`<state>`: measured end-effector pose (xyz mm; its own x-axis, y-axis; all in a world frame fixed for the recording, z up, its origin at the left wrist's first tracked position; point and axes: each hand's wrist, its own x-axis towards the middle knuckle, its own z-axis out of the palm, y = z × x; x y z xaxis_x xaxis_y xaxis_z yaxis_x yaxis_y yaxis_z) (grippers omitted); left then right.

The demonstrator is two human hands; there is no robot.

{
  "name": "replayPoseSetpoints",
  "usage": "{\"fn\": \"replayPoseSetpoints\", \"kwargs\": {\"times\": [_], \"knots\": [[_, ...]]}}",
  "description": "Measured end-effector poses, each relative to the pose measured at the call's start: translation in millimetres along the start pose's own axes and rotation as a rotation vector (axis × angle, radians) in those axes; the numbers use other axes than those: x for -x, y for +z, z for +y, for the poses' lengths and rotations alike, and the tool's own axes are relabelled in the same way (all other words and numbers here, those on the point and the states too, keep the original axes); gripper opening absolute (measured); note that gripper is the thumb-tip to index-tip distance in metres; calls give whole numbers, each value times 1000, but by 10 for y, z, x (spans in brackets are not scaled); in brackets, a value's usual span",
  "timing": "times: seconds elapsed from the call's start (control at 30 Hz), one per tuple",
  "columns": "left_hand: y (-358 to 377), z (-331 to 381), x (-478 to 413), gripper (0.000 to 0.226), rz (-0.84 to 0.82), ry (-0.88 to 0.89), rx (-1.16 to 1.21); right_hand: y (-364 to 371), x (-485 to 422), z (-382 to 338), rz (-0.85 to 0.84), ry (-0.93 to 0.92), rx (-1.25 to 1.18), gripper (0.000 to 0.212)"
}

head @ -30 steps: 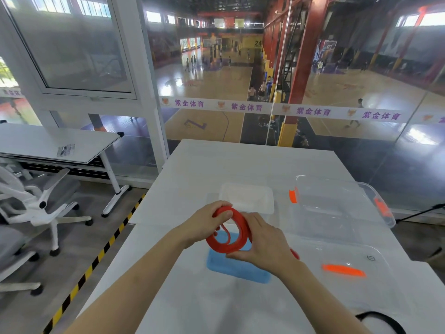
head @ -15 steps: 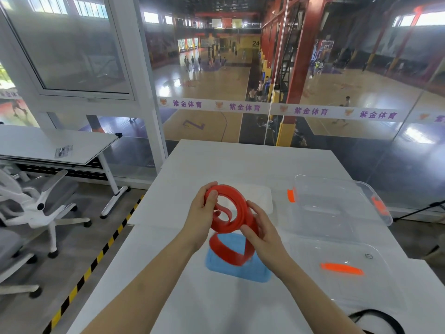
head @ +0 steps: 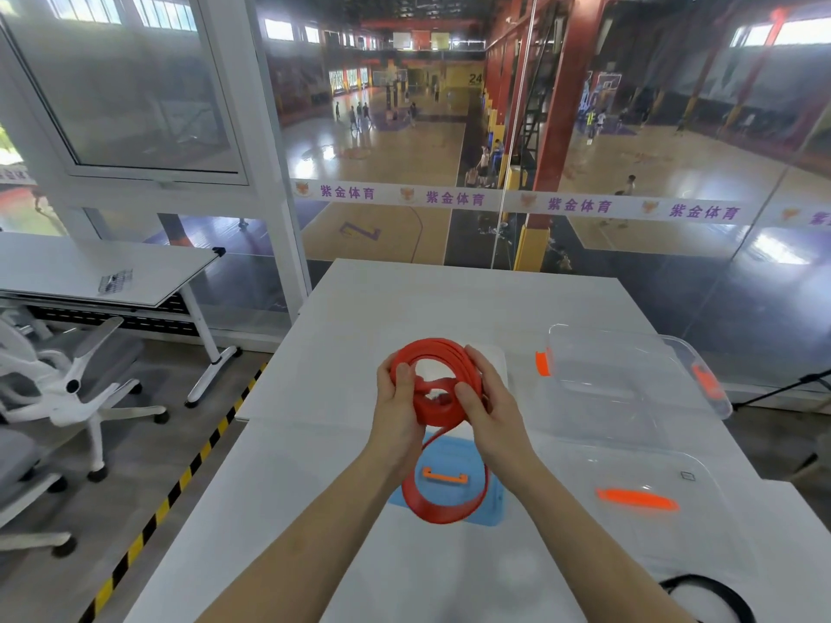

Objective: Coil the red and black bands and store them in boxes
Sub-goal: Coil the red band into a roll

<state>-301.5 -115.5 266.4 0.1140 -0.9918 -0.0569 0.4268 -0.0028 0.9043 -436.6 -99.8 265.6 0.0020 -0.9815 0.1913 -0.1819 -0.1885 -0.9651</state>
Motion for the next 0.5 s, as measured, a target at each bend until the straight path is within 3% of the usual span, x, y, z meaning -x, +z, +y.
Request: {"fn": "replayPoseSetpoints", "kwargs": {"times": [0.1,0.2,0.4,0.5], "knots": [[-154,-8,-52,30,-51,-48,-155,-121,-66,10,-49,1,49,43],[-336,76,-143,30,-144,21,-425,-234,-104,25,-119,-2,122,43],[-323,360,-290,37,-564,109,-998,-209,-91,52,-232,43,95,28],[-318,289,-324,36,-525,176,-1029,-189,-98,56,-182,82,31,17]]}}
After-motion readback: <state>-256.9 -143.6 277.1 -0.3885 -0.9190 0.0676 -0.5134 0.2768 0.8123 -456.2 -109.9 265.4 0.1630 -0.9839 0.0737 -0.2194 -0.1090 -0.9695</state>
